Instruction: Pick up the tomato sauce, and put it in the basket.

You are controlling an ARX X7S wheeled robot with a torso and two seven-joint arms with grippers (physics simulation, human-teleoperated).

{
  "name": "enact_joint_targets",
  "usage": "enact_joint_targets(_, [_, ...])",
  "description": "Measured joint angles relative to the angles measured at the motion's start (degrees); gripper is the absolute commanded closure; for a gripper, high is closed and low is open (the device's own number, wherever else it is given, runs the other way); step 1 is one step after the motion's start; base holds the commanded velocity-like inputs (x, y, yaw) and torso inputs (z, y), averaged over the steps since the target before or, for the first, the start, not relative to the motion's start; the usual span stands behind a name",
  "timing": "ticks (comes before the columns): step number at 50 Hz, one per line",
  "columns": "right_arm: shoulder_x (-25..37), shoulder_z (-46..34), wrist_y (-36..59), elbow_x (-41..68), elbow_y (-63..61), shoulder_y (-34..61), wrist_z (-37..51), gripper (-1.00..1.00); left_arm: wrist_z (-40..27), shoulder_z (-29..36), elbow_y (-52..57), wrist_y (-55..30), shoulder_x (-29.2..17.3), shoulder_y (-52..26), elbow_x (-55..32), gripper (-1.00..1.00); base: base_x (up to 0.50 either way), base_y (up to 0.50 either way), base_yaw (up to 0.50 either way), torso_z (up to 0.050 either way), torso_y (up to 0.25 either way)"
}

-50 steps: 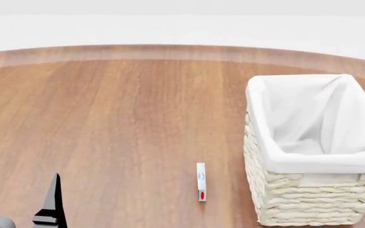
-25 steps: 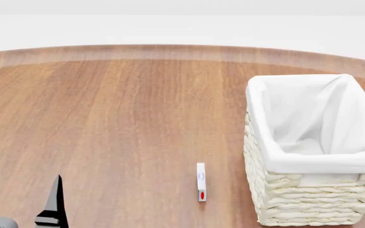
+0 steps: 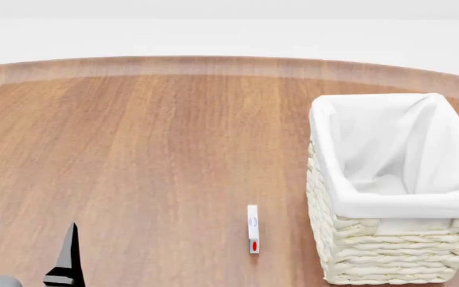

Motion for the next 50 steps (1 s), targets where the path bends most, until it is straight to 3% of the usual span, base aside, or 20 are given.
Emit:
enact_joint_targets(34, [-0.6, -1.2, 3.8, 4.2, 5.8, 6.9, -3.0, -1.0, -0.8, 0.8, 0.1, 0.3, -0.8, -0.2, -0.3, -1.0, 0.0, 0.0, 0.0, 0.0, 0.0])
enact_joint_targets(35, [-0.6, -1.3, 3.9, 4.3, 5.8, 7.0, -3.0, 1.0, -0.8, 0.8, 0.0, 0.3, -0.8, -0.2, -0.3, -1.0, 0.0, 0.0, 0.0, 0.0, 0.0])
enact_joint_targets(50, [-0.2, -1.5, 3.6, 7.8, 5.8, 7.8, -4.7, 1.0, -0.9, 1.3, -0.7, 1.0, -1.0, -0.2, -0.3, -1.0, 0.0, 0.0, 0.0, 0.0, 0.0])
